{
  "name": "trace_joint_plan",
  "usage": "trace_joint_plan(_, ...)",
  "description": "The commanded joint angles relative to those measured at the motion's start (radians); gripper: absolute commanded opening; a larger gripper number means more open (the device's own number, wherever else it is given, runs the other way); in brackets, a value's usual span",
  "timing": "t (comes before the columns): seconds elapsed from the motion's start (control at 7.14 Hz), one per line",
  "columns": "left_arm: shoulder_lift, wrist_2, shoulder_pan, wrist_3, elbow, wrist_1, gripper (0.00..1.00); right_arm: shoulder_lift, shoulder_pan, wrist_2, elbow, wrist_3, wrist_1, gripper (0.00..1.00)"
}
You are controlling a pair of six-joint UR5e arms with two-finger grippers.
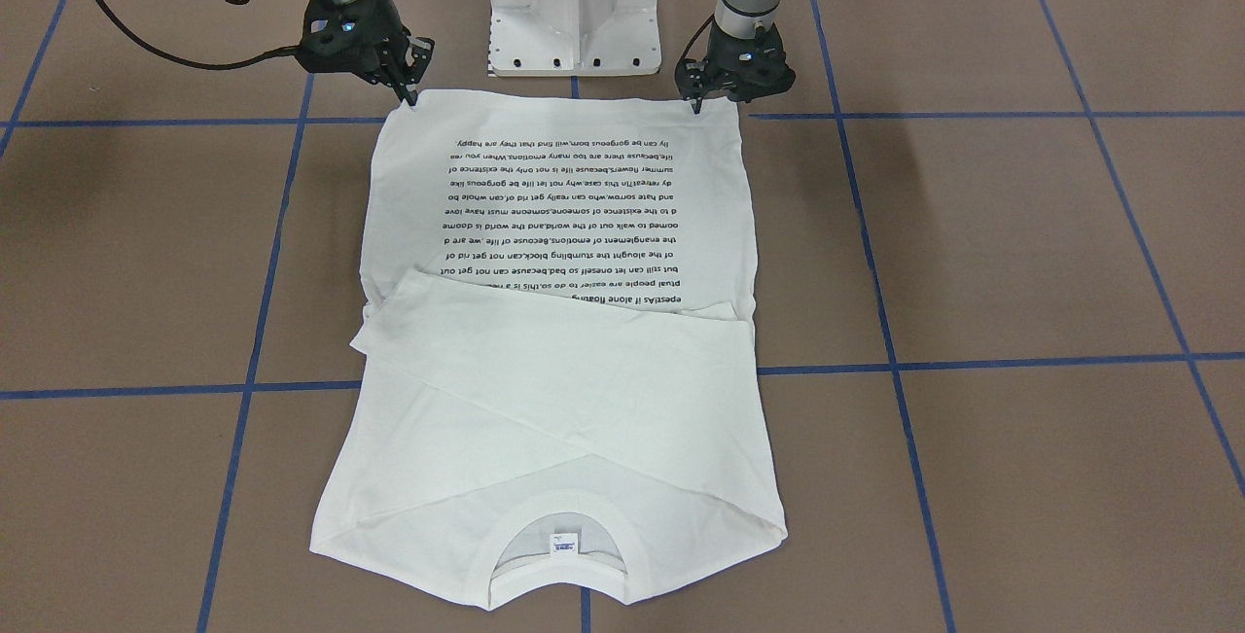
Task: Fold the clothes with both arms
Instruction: 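Grasp the hem corners with both grippers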
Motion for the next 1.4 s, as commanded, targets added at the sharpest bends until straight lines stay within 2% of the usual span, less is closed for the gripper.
trace_joint_plan(0.0,0.001,0.005,-0.004,0.002,0.005,0.0,0.81,0.0,0.003,0.001,0.0,0.0,0.0,0.0)
trace_joint_plan(0.42,-0.001,0.01,-0.015,0.005,0.002,0.002,0.72,-0.002,0.01,0.002,0.0,-0.002,-0.002,0.0)
trace_joint_plan(0.7,-0.001,0.008,-0.014,0.001,0.0,0.002,0.52,-0.002,0.01,0.002,-0.002,-0.003,-0.003,0.0)
trace_joint_plan(1.12,-0.007,0.005,-0.007,-0.001,-0.009,0.002,0.32,-0.003,0.013,0.002,-0.002,-0.005,-0.003,0.0)
trace_joint_plan(1.26,-0.01,0.005,-0.009,-0.001,-0.011,0.003,0.29,-0.003,0.013,0.002,-0.002,-0.006,-0.003,0.0)
